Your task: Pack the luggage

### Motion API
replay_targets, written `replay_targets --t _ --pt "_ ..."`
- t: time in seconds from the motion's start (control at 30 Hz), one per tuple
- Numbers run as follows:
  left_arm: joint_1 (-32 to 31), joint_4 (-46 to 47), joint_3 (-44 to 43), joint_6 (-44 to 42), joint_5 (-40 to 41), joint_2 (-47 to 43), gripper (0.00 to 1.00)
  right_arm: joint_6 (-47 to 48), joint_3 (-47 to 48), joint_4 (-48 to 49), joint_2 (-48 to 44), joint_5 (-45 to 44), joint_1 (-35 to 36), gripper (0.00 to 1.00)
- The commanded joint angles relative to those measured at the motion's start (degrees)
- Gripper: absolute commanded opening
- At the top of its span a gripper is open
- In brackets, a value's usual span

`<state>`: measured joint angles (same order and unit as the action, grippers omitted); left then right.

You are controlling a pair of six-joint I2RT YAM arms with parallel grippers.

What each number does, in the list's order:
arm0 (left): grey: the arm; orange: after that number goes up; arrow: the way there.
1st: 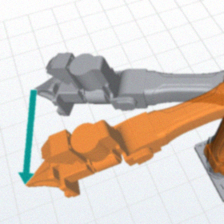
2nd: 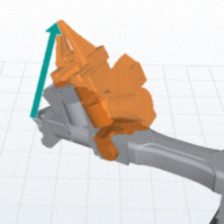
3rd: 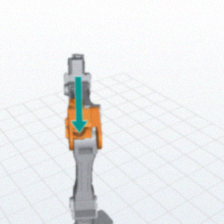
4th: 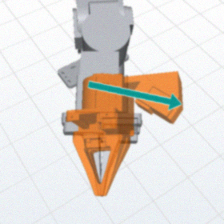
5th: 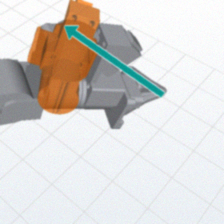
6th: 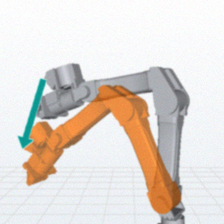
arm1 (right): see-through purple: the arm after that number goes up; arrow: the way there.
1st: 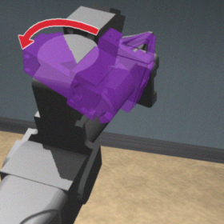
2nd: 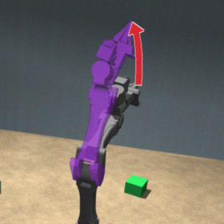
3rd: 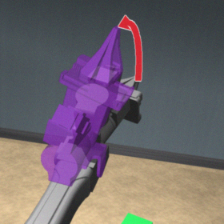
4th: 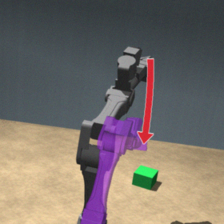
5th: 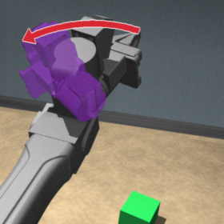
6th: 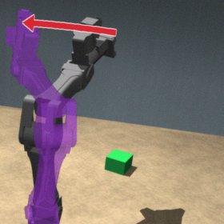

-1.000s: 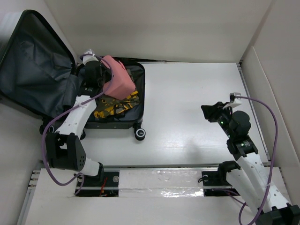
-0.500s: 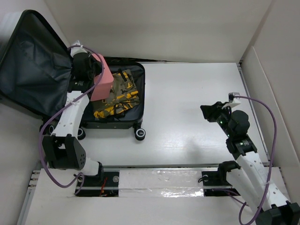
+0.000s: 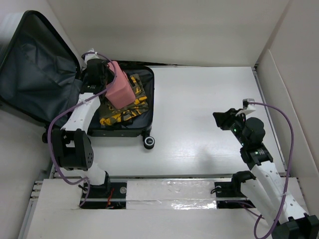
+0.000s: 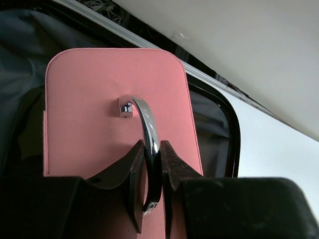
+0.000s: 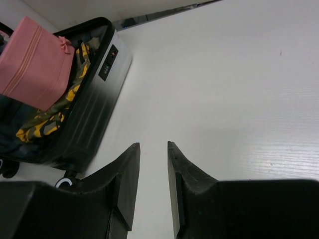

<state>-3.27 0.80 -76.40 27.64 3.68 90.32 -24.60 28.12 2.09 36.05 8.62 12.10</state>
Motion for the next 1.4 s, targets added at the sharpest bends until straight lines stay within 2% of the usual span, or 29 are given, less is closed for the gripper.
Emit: replay_targets --t 0.0,0.07,0.13,0.2,0.27,0.37,0.47,0.6,0.7,0.73,0.83,0.87,0.9,0.93,0.97,1.03,1.07,1.17,1.2,1.23,1.27,1.33,1.37 --pt "0.4 3.5 1.2 -0.7 1.9 1.5 0.09 0.8 -0.3 3.3 -0.2 0.4 0.5 0.35" --pt "0.4 2.0 0.8 -0.4 2.8 3.9 0.19 0.7 -0.4 3.4 -0.4 0.5 0.5 0.35" --pt "0.4 1.1 1.0 0.1 3.1 4.9 0.24 0.7 -0.4 3.3 -0.5 1.0 0.5 0.35" --pt "0.4 0.9 1.7 0.5 3.4 5.0 0.37 0.8 -0.3 3.0 -0.9 1.0 0.5 0.35" --pt "0.4 1.3 2.3 0.6 3.8 2.9 0.53 1.0 -0.1 2.2 -1.6 0.7 0.5 0.35" --pt "0.4 3.2 3.8 0.4 3.9 -2.7 0.67 1.0 0.4 1.7 -2.2 0.3 1.7 0.35" --pt "0.4 3.2 3.8 0.4 5.7 -8.6 0.74 1.1 0.7 1.3 -3.0 0.2 2.2 0.35" --pt "0.4 1.1 2.5 0.6 8.1 -15.3 0.75 1.3 1.1 0.6 -4.2 -0.7 3.4 0.35" --pt "0.4 -0.7 2.8 0.6 10.5 -20.4 0.73 1.3 1.0 0.7 -4.8 -1.2 4.5 0.35" --pt "0.4 -3.8 2.9 0.6 12.0 -21.6 0.72 1.3 0.7 0.9 -4.8 -1.1 4.5 0.35" --pt "0.4 -7.7 6.4 2.0 20.4 -28.1 0.62 1.4 0.2 0.7 -4.8 -0.5 5.0 0.35" --pt "0.4 -8.1 8.3 2.6 24.5 -32.8 0.59 1.4 -0.1 1.2 -4.9 -0.4 5.0 0.33" --pt "0.4 -8.2 11.9 3.0 26.2 -35.2 0.57 1.3 -0.3 1.4 -5.0 -0.1 5.6 0.18" --pt "0.4 -8.9 13.4 3.2 27.9 -37.7 0.54 1.3 -0.3 1.4 -5.1 0.7 5.6 0.11" --pt "0.4 -9.7 14.6 3.4 31.4 -41.7 0.36 1.7 -0.3 1.6 -5.2 1.2 5.6 0.03" --pt "0.4 -14.6 15.5 3.6 35.1 -44.4 0.15 2.0 -0.2 1.9 -5.0 2.9 5.6 0.0" --pt "0.4 -16.9 15.3 5.0 39.3 -46.3 0.0 2.1 -0.3 2.1 -4.9 3.4 5.6 0.0" --pt "0.4 -23.4 15.0 6.8 46.4 -49.3 0.0 2.2 -0.5 3.0 -4.2 4.7 6.1 0.0" --pt "0.4 -24.0 14.8 6.2 47.9 -49.8 0.03 2.6 -0.3 2.7 -4.0 4.8 6.1 0.04" --pt "0.4 -25.1 14.6 5.7 49.3 -49.9 0.13 2.8 -0.1 2.5 -3.9 4.9 6.1 0.07" --pt "0.4 -25.8 13.7 4.6 52.0 -49.3 0.37 2.9 -0.2 2.4 -3.9 5.0 6.1 0.12" --pt "0.4 -27.5 12.8 3.0 56.1 -47.4 0.56 2.9 -0.1 2.4 -4.1 5.4 6.1 0.15" --pt "1.0 -28.6 11.9 2.9 59.1 -44.6 0.69 3.0 -0.1 2.3 -4.2 5.7 6.1 0.15"
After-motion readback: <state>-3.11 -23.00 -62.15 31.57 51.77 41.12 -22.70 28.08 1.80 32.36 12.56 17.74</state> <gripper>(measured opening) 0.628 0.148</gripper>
